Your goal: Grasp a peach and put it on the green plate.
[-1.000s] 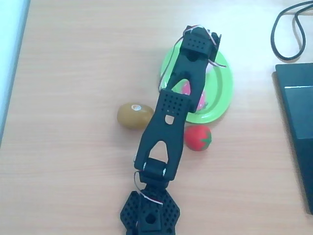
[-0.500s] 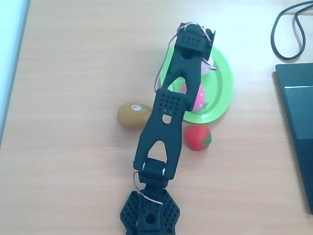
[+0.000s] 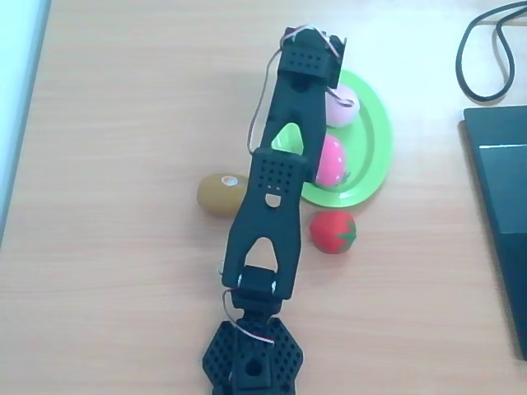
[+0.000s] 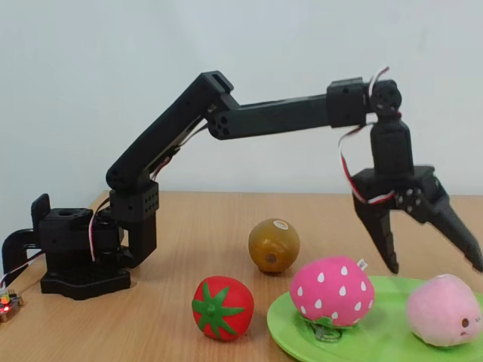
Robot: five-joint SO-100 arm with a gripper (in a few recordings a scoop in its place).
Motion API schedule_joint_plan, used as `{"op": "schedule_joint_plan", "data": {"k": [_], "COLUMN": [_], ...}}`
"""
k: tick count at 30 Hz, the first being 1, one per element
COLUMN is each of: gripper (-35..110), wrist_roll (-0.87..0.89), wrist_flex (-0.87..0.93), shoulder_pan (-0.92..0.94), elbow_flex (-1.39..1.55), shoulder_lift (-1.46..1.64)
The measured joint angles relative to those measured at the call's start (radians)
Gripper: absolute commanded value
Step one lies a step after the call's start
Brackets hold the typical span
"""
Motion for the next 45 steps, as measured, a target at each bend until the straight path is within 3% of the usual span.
{"op": "schedule_joint_plan", "data": {"k": [20,27,33,45], "gripper": [45,47,40,20], "wrist_roll": [0.071,0.021,-0.075,-0.333], "wrist_flex": [0.020,0.012,-0.077,-0.408], "shoulder_pan": [-0.069,-0.097,-0.118,-0.215], "elbow_flex": [0.067,0.288,0.545,1.204], "shoulder_lift": [0.276,0.476,0.676,1.183]}}
